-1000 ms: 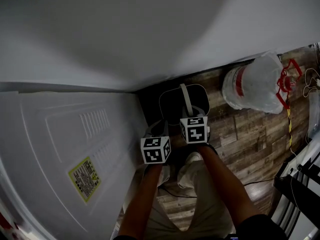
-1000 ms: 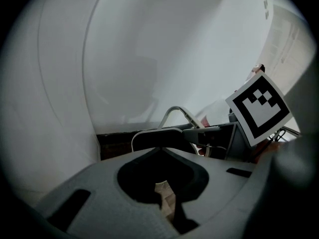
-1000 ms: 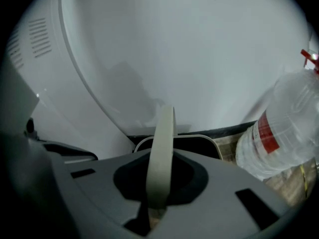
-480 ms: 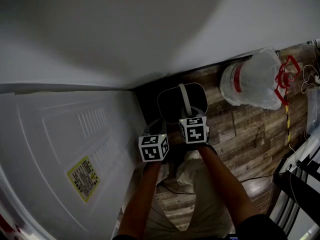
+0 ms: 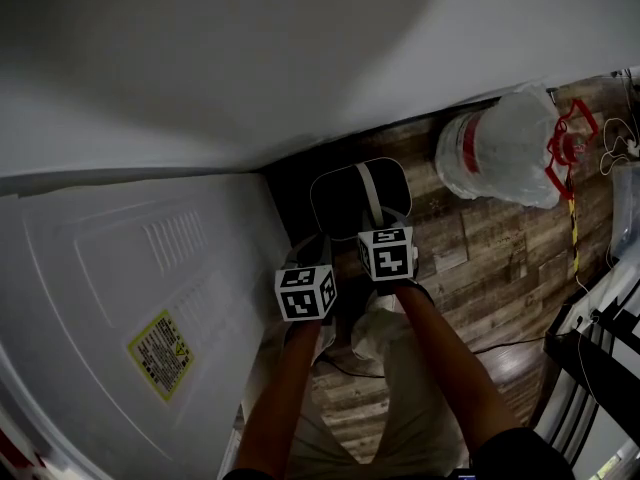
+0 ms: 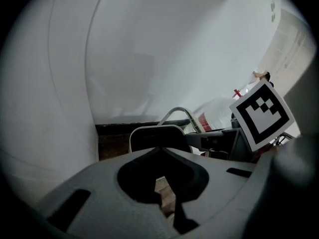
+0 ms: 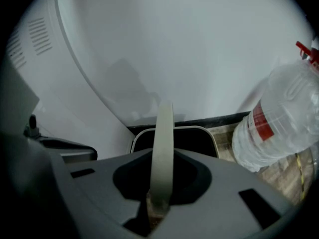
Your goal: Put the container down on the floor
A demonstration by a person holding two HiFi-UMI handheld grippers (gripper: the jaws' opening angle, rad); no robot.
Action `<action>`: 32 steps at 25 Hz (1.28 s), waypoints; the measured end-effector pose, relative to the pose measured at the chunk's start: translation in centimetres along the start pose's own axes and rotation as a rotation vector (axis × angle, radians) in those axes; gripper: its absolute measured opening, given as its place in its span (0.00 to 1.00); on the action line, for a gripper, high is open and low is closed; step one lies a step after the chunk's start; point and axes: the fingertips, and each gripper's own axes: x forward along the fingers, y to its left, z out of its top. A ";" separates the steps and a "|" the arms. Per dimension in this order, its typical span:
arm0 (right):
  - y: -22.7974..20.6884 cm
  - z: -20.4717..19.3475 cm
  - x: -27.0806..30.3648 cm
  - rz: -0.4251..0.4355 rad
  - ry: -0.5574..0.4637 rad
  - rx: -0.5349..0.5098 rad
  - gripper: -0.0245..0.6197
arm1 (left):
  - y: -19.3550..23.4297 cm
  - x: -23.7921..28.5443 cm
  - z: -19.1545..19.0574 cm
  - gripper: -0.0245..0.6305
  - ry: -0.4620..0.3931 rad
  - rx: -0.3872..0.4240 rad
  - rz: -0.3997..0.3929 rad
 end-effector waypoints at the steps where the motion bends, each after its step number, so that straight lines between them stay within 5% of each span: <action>1: -0.1 0.0 -0.1 -0.001 -0.002 0.003 0.09 | -0.1 0.0 0.0 0.06 0.001 0.002 -0.004; 12: -3.2 -0.7 -0.8 -0.027 0.003 0.047 0.09 | -2.6 0.8 0.7 0.06 -0.039 0.024 -0.051; 32: -10.5 -4.1 -0.4 -0.071 0.046 0.170 0.17 | -8.2 5.7 -1.0 0.06 0.047 0.108 -0.120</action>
